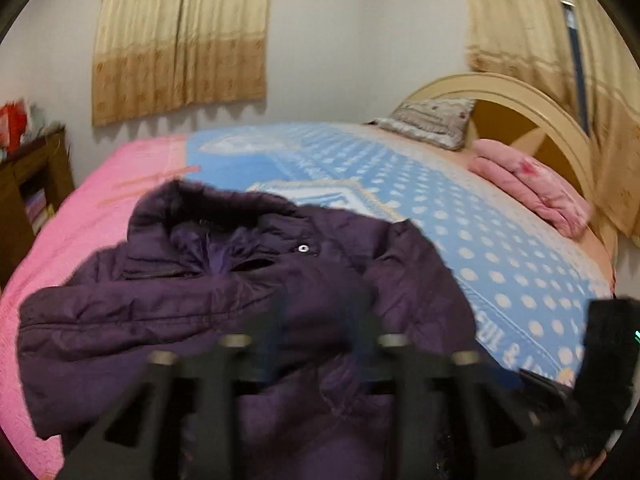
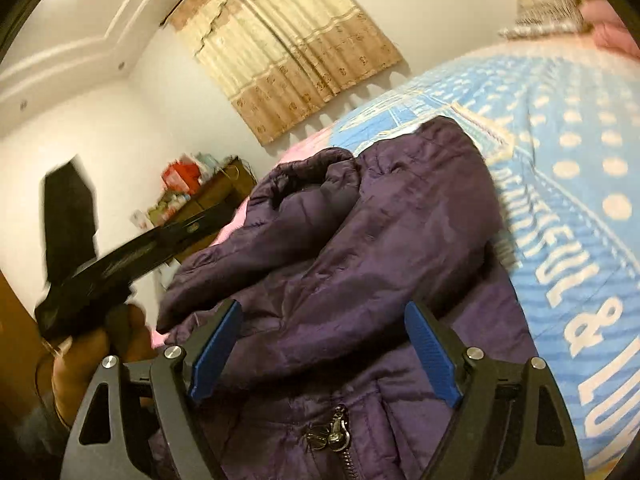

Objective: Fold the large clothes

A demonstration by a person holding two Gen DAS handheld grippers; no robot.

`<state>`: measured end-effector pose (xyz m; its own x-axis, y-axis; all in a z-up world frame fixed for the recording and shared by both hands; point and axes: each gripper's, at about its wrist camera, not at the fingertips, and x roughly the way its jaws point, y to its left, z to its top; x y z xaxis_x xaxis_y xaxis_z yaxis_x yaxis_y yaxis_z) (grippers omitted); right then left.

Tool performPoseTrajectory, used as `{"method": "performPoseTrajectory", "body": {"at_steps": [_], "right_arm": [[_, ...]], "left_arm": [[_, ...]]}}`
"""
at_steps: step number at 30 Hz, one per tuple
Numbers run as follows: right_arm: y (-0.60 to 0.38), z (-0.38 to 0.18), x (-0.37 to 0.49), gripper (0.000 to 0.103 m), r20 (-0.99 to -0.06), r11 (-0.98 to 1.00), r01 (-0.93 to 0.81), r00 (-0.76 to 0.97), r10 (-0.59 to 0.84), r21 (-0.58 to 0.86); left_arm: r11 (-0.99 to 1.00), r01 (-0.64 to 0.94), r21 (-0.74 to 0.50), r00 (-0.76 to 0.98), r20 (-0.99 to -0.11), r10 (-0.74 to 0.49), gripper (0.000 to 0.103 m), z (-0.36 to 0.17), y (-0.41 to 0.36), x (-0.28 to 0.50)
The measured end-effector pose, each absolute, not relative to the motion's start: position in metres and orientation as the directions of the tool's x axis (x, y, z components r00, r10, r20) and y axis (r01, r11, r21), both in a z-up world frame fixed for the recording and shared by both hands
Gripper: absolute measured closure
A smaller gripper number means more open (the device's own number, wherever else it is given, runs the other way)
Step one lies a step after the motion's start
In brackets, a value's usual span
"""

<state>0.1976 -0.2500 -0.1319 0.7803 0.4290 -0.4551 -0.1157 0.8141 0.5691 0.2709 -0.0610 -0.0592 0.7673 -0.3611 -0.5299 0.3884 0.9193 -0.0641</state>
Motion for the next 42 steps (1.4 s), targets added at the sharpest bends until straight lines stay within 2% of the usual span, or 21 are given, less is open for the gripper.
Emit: {"method": "performPoseTrajectory", "body": {"at_steps": [2,3,4,7,10,11,15,18,20,24,25,26,28,30,31,36,39,42], "right_arm": [[-0.256,-0.136,0.199,0.018,-0.439,0.794,-0.104,0.786,0.434,0.599],[-0.258,-0.137,0.2,0.018,-0.433,0.787,-0.109,0.785,0.443,0.607],[-0.258,-0.137,0.201,0.017,-0.432,0.786,-0.11,0.785,0.444,0.608],[-0.259,-0.137,0.203,0.017,-0.434,0.794,-0.11,0.788,0.436,0.598],[-0.254,-0.124,0.199,0.017,-0.455,0.828,-0.107,0.793,0.405,0.55],[-0.247,-0.112,0.199,0.017,-0.454,0.845,-0.134,0.794,0.404,0.518],[-0.219,-0.075,0.204,0.017,-0.463,0.89,-0.241,0.784,0.414,0.388],[-0.216,-0.064,0.251,0.017,-0.515,0.876,-0.232,0.734,0.443,0.423],[-0.217,-0.071,0.284,0.017,-0.578,0.882,-0.185,0.694,0.429,0.433],[-0.223,-0.099,0.343,0.017,-0.674,0.893,-0.098,0.621,0.4,0.44],[-0.224,-0.11,0.358,0.023,-0.696,0.892,-0.076,0.597,0.398,0.445],[-0.223,-0.118,0.366,0.033,-0.706,0.882,-0.078,0.57,0.421,0.464],[-0.215,-0.132,0.377,0.042,-0.71,0.858,-0.104,0.516,0.479,0.503],[-0.209,-0.132,0.376,0.082,-0.692,0.841,-0.137,0.507,0.513,0.523],[-0.209,-0.126,0.37,0.099,-0.683,0.848,-0.149,0.53,0.503,0.509],[-0.213,-0.091,0.345,0.099,-0.631,0.867,-0.197,0.614,0.474,0.459],[-0.226,-0.081,0.339,0.099,-0.637,0.896,-0.186,0.646,0.421,0.403],[-0.247,-0.081,0.339,0.099,-0.641,0.901,-0.139,0.658,0.394,0.412]], "left_arm": [[0.92,0.392,-0.031,0.809,-0.464,-0.36,0.012,-0.04,-0.061,0.251],[0.92,0.391,-0.016,0.832,-0.421,-0.361,0.004,-0.03,-0.055,0.239],[0.923,0.384,-0.003,0.848,-0.394,-0.354,0.001,-0.022,-0.046,0.233],[0.956,0.286,0.071,0.886,-0.4,-0.235,0.0,-0.019,-0.02,0.24],[0.983,0.117,0.142,0.89,-0.454,-0.041,0.0,-0.032,0.025,0.26],[0.989,0.048,0.142,0.88,-0.475,0.026,0.0,-0.038,0.048,0.266],[0.986,-0.134,0.1,0.816,-0.554,0.167,0.0,-0.065,0.107,0.292],[0.98,-0.195,0.034,0.764,-0.622,0.174,0.0,-0.088,0.13,0.303],[0.982,-0.189,-0.014,0.743,-0.655,0.134,0.0,-0.101,0.134,0.304],[0.986,-0.164,-0.009,0.738,-0.665,0.117,0.0,-0.115,0.125,0.302],[0.987,-0.16,-0.006,0.74,-0.662,0.116,0.0,-0.115,0.123,0.303],[0.988,-0.153,-0.009,0.744,-0.659,0.109,0.0,-0.114,0.122,0.302],[0.99,-0.139,-0.015,0.755,-0.648,0.097,0.0,-0.113,0.122,0.301],[0.991,-0.136,-0.015,0.766,-0.636,0.095,0.0,-0.107,0.123,0.3],[0.991,-0.134,-0.017,0.768,-0.634,0.093,0.0,-0.107,0.127,0.301],[0.99,-0.14,-0.007,0.758,-0.644,0.103,0.0,-0.111,0.13,0.308],[0.989,-0.142,-0.025,0.759,-0.644,0.093,0.0,-0.113,0.132,0.306],[0.989,-0.143,-0.029,0.766,-0.636,0.093,0.0,-0.11,0.131,0.305]]}}
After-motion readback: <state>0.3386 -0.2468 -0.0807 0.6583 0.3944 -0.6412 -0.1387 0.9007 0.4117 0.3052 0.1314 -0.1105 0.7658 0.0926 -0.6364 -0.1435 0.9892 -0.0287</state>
